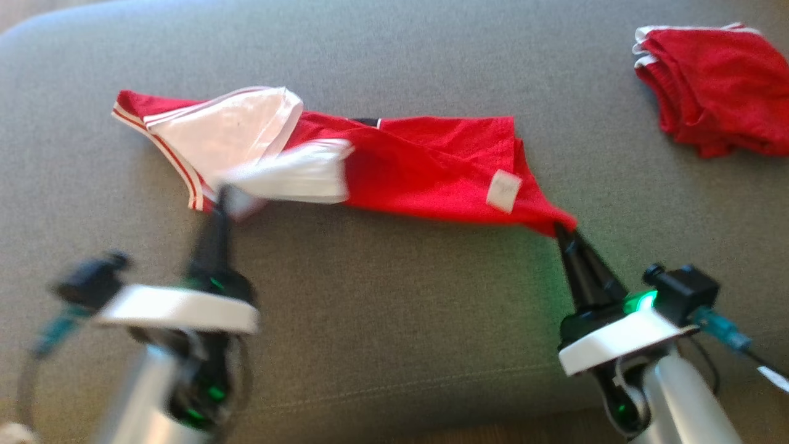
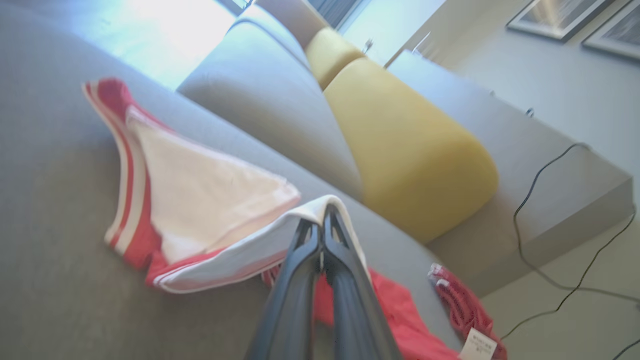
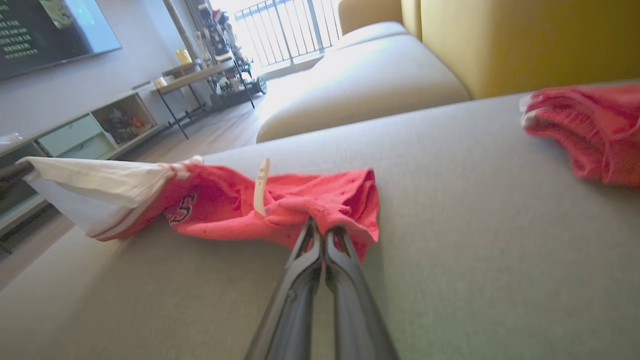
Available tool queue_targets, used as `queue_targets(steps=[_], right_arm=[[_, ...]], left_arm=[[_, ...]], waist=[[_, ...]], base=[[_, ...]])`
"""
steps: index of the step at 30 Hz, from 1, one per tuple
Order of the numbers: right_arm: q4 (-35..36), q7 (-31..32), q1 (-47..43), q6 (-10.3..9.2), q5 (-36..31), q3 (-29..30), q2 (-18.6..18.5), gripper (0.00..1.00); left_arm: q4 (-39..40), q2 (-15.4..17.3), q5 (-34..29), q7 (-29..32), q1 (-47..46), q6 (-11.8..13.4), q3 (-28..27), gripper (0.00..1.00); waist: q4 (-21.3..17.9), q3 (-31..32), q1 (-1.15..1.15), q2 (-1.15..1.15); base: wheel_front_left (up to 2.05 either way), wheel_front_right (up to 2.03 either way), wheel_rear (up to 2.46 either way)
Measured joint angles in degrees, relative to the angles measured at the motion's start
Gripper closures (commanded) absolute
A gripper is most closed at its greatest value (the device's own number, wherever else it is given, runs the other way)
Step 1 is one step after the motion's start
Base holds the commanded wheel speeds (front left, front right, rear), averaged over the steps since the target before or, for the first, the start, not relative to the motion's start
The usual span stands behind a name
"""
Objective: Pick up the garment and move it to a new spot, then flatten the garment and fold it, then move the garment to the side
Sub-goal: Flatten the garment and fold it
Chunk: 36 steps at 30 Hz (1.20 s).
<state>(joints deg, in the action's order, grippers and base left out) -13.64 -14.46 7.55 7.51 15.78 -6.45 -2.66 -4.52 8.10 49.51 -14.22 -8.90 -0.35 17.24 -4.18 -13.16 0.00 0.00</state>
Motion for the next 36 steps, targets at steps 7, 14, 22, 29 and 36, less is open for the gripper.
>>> queue_targets(steps=[7,14,22,29,36], right_arm=[[8.2,5.4,4.9,0.00,1.6,3.5,-1.5,1.00],[13.5,16.3,17.4,0.00,4.9,7.8,-8.6,1.00],[9.6,26.9,31.1,0.00,10.3,6.6,-13.6,1.00],[-0.8,28.4,46.4,0.00,9.9,3.9,-14.1,1.00],[-14.1,16.6,65.8,0.00,2.6,0.0,-14.4,1.00]], left_arm=[[9.3,6.6,4.8,4.9,-11.2,0.7,-8.7,1.00],[12.0,9.3,9.8,11.3,-25.6,3.5,-13.1,1.00],[2.2,10.1,10.8,16.3,-38.9,4.9,-12.3,1.00],[-12.2,11.7,7.5,18.3,-52.9,2.5,-8.4,1.00],[-23.9,11.6,0.5,7.4,-72.0,-3.5,-6.6,1.00]], waist=[[-0.4,3.5,0.00,0.00],[-0.8,5.3,0.00,0.00],[-0.7,4.6,0.00,0.00],[-0.6,0.2,0.00,0.00],[-0.4,-7.3,0.01,0.00]], base=[[0.00,0.00,0.00],[0.00,0.00,0.00],[0.00,0.00,0.00],[0.00,0.00,0.00],[0.00,0.00,0.00]])
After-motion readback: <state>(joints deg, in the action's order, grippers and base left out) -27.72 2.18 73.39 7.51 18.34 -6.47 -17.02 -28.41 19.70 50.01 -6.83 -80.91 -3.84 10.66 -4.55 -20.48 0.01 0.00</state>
